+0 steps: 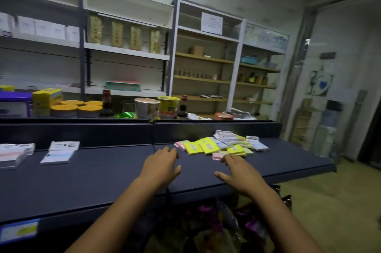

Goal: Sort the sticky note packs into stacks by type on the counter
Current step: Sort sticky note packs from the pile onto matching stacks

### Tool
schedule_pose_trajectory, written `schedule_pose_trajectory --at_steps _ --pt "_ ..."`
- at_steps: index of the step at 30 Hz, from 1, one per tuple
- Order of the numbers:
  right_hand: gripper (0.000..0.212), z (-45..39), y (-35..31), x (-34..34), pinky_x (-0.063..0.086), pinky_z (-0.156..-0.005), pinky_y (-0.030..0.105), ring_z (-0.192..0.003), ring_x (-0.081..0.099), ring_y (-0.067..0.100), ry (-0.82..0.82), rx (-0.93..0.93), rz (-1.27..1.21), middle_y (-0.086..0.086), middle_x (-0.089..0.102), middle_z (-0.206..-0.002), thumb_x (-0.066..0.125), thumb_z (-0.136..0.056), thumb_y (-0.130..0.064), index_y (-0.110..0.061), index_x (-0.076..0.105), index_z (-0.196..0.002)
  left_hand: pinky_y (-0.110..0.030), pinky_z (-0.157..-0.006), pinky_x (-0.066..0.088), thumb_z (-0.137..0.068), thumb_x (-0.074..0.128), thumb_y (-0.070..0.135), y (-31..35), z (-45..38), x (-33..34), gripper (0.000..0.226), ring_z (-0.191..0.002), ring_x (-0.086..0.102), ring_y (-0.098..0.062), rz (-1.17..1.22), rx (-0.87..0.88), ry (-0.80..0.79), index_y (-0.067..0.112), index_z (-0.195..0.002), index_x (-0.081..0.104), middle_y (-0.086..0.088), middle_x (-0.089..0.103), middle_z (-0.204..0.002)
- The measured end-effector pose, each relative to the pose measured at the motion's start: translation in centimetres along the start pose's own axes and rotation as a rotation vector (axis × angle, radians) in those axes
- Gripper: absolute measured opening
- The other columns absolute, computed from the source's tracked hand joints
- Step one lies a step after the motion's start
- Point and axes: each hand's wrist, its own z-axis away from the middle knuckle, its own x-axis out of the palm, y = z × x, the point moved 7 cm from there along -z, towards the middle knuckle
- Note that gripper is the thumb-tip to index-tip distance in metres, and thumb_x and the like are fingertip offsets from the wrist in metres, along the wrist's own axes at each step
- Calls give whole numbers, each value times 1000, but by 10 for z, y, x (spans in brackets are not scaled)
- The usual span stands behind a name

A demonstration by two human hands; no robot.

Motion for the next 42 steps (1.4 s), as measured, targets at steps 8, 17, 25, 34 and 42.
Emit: schedule_pose_trajectory --at_steps 8,17,25,34,42 --pt "57 31 73 -22 46 -99 33 -125 48 15 11 57 6 -4 50 -136 51 -93 -60 -23 46 -136 -34 -85 51 -95 51 44 78 -13 14 36 -114 54 -17 39 56 30 25 -126 49 2 54 -127" --pt "55 6 127 -20 47 -98 34 -123 50 16 40 82 -10 -3 51 -136 52 -92 -60 -26 47 -134 -32 -79 48 -94 51 44 114 -58 45 33 -111 54 -17 57 64 41 27 -123 50 5 54 -123" --pt "55 -65 169 -2 46 -98 35 -125 48 18 43 58 18 -3 49 -138 52 -93 -59 -26 45 -136 -30 -72 43 -93 52 41 109 -127 91 31 -108 54 -17 65 16 42 25 -120 52 5 56 -120" --pt "47 -159 195 22 44 -97 33 -125 47 15 62 -23 -41 -5 51 -133 55 -94 -54 -25 49 -130 -32 -75 48 -92 54 43 83 -207 133 34 -109 55 -16 95 -60 52 27 -122 52 7 56 -120" --pt "43 -226 197 51 46 -92 33 -122 47 15 78 -134 -96 -7 48 -128 56 -92 -52 -28 49 -128 -32 -78 47 -92 56 42 54 -237 161 34 -107 55 -17 94 -165 36 26 -121 52 5 55 -119"
